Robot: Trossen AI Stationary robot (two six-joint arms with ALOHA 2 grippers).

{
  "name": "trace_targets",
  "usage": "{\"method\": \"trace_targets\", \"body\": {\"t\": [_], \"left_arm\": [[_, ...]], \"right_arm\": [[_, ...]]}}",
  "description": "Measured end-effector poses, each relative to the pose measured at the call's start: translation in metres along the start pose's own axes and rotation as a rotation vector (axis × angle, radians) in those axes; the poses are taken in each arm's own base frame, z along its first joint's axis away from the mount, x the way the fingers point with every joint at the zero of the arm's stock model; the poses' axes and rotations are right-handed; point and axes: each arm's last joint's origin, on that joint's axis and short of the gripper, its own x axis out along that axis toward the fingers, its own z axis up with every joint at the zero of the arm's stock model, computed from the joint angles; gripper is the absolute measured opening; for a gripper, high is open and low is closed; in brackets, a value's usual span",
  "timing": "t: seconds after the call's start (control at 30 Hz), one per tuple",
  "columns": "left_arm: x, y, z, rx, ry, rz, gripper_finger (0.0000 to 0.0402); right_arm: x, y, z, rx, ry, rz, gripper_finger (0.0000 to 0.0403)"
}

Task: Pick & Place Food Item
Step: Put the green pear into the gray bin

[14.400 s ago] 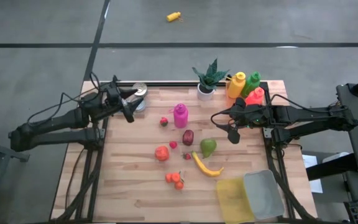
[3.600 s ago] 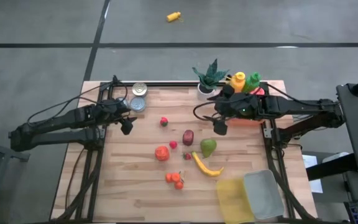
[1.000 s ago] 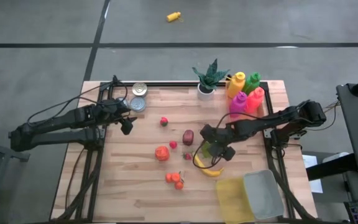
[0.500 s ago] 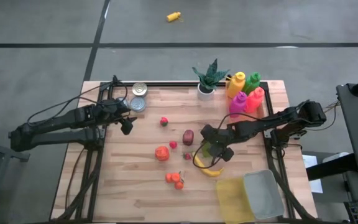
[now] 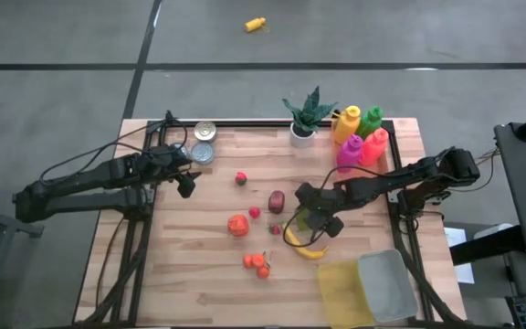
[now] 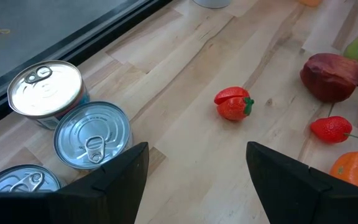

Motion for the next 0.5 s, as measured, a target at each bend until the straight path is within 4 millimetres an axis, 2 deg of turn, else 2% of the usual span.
{"method": "trace_targets", "body": {"t": [0.5], "left_arm": [[0.0, 0.0, 0.0, 0.0, 0.0, 0.0, 0.0275]], "right_arm": [[-0.0001, -0.0001, -0.0001, 0.012, 0.003, -0.003, 0.0296]]}}
